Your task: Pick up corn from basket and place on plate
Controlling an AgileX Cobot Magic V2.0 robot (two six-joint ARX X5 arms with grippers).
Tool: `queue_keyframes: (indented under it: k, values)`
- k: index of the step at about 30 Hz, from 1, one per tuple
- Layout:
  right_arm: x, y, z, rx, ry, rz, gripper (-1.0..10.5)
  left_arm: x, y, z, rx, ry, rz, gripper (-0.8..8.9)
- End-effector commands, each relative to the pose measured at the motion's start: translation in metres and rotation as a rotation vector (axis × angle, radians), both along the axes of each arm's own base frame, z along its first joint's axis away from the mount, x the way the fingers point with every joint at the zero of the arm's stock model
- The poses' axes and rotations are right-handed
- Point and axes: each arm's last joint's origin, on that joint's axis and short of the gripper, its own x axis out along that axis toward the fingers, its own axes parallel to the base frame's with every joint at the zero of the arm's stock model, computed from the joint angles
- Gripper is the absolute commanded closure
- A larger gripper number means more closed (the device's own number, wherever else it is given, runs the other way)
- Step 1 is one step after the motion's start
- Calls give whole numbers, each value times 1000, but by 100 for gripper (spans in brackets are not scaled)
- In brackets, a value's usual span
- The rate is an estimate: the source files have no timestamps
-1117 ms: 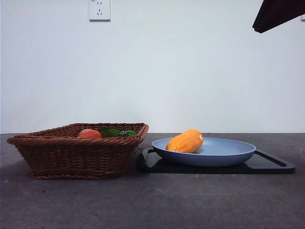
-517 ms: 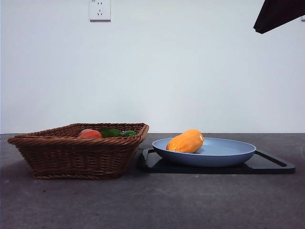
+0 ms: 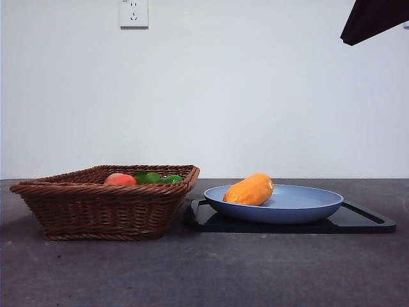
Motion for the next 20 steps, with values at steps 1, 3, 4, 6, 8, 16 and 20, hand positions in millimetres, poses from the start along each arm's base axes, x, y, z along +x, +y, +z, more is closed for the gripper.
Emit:
queue_keyframes:
  k: [1, 3, 4, 6, 8, 16, 20]
  values:
    - [2, 1, 1, 2, -4, 5, 945, -5, 5, -24, 8, -10, 74, 806]
    - [2, 1, 1, 2, -4, 5, 945, -9, 8, -45, 9, 9, 127, 806]
    - [2, 1, 1, 2, -4, 5, 945, -11, 9, -55, 11, 21, 150, 806]
    - [2, 1, 1, 2, -4, 5, 945, -13, 11, -76, 12, 45, 179, 806]
    - [2, 1, 1, 2, -4, 5, 945, -14, 12, -96, 10, 66, 191, 806]
    - [2, 1, 1, 2, -4, 5, 945, -16, 12, -166, 7, 128, 198, 806]
    - [2, 1, 1, 2, -4, 5, 945, -17, 12, -184, -13, 145, 200, 806]
